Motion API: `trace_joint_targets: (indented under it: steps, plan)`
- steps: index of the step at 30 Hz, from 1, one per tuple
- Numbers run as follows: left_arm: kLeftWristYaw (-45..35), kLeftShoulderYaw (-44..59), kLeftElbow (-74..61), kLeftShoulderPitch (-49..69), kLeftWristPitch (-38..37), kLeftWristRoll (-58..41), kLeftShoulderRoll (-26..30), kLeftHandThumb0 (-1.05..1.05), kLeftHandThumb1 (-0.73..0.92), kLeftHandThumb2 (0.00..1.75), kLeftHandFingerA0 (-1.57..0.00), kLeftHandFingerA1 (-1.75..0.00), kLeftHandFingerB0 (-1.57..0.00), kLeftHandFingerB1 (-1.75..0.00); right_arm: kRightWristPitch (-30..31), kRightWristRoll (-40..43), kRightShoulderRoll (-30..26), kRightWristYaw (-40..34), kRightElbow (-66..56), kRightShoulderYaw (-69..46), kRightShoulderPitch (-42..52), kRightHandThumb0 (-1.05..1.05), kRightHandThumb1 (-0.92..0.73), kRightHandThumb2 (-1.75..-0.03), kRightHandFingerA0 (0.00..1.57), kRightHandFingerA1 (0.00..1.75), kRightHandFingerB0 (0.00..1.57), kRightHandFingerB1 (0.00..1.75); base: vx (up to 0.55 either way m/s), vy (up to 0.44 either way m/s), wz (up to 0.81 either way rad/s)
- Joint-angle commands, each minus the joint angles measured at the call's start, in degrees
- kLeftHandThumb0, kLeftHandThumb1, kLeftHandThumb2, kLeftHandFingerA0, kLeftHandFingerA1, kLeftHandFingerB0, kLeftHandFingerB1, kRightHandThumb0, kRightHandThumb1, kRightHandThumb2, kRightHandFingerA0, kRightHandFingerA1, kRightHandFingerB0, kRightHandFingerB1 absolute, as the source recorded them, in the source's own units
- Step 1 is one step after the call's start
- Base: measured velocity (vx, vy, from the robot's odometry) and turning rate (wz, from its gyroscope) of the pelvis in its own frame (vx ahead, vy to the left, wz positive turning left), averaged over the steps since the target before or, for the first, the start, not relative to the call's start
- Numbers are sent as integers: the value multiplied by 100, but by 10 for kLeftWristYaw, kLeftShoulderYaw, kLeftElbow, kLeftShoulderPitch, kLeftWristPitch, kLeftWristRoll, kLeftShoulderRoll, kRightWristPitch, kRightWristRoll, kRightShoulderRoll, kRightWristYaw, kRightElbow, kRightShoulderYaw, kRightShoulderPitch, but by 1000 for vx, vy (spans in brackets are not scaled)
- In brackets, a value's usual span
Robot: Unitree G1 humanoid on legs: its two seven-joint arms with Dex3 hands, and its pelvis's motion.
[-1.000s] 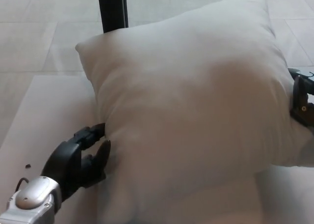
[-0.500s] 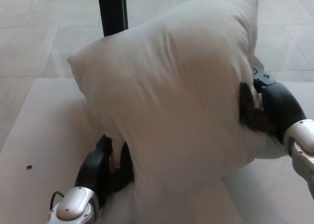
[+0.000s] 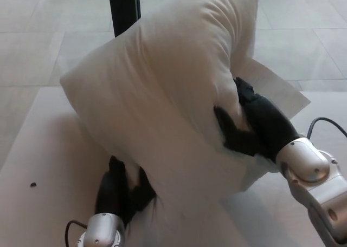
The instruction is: The robot uses its left hand to press on the left side of the pillow kept in the middle of the desk and uses its right hand to lift up and the right side of the pillow and turn it over
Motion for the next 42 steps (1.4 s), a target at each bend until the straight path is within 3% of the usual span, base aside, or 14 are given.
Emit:
trace_joint_targets:
  steps: [1, 2, 3, 6, 7, 10, 12, 13, 14, 15, 28, 30, 35, 42]
  plan:
    - [-19, -100, 72, 13, 42, 28, -62, -105, 72, 112, 0, -21, 0, -17, 0, 11, 86, 94, 47, 127, 35, -98, -88, -67, 68, 106, 12, 42, 0, 0, 0]
    - [-11, -125, 81, 14, 43, 48, -63, -95, 69, 101, -3, -39, 0, 0, -22, 3, 97, 91, 70, 140, 50, -91, -83, -66, 73, 128, 13, 43, 0, 0, 0]
    - [-3, -148, 93, 18, 36, 64, -70, -105, 82, 118, -7, -37, 0, -12, 1, 0, 107, 88, 79, 154, 57, -93, -62, -104, 61, 94, 10, 52, 0, 0, 0]
    - [7, -136, 99, 45, 7, 37, -102, -105, 80, 114, -6, -31, 0, -8, -9, -7, 113, 91, 89, 161, 65, -99, -68, -107, 56, 84, 9, 49, 0, 0, 0]
    - [4, -123, 119, 67, -27, 8, -139, -105, 75, 108, 0, -15, 0, -10, -14, -7, 129, 87, 102, 170, 75, -85, -77, -63, 53, 86, 14, 45, 0, 0, 0]
    - [-10, -107, 166, 77, -77, -20, -189, -105, 71, 105, 0, -14, 0, -14, 4, -35, 148, 70, 109, 211, 79, -83, -59, -96, 29, 69, 11, 52, 0, 0, 0]
    - [0, -123, 179, 89, -82, -24, -215, -105, 68, 104, 0, -29, 0, -13, 6, -97, 146, 76, 139, 283, 55, -76, -53, -90, 11, 61, 8, 54, 0, 0, 0]
    - [-2, -123, 187, 98, -89, -30, -223, -94, 63, 103, 0, -29, 0, -21, 7, -105, 147, 79, 140, 298, 53, -70, -68, -61, 8, 65, 9, 51, 0, 0, 0]
    - [-2, -123, 190, 101, -95, -32, -225, -93, 64, 103, 0, -27, 0, -20, 1, -110, 147, 80, 142, 302, 52, -70, -52, -88, 13, 62, 6, 54, 0, 0, 0]
    - [-8, -119, 201, 110, -112, -41, -234, -105, 68, 102, 0, -12, 0, -13, -16, -115, 147, 81, 149, 310, 57, -66, -65, -60, 9, 62, 11, 51, 0, 0, 0]
    - [-13, -110, 281, 126, -187, -28, -231, -93, 64, 103, 0, -28, 0, -21, -44, -215, 146, 97, 185, 430, 38, -62, -62, -57, 16, 81, 16, 60, 0, 0, 0]
    - [-15, -114, 287, 126, -195, -25, -228, -105, 69, 102, -10, -15, 0, -12, -49, -215, 145, 99, 184, 433, 41, -62, -60, -58, 13, 82, 17, 61, 0, 0, 0]
    - [-17, -128, 295, 125, -191, -13, -218, -92, 64, 103, 0, -27, 0, -22, -73, -203, 138, 126, 191, 438, 45, -59, -58, -57, 25, 69, 28, 60, 0, 0, 0]
    - [4, -142, 308, 107, -190, 18, -200, -96, 61, 92, -4, -50, 0, 0, -82, -195, 138, 145, 197, 437, 41, -61, -58, -57, 28, 72, 29, 62, 0, 0, 0]
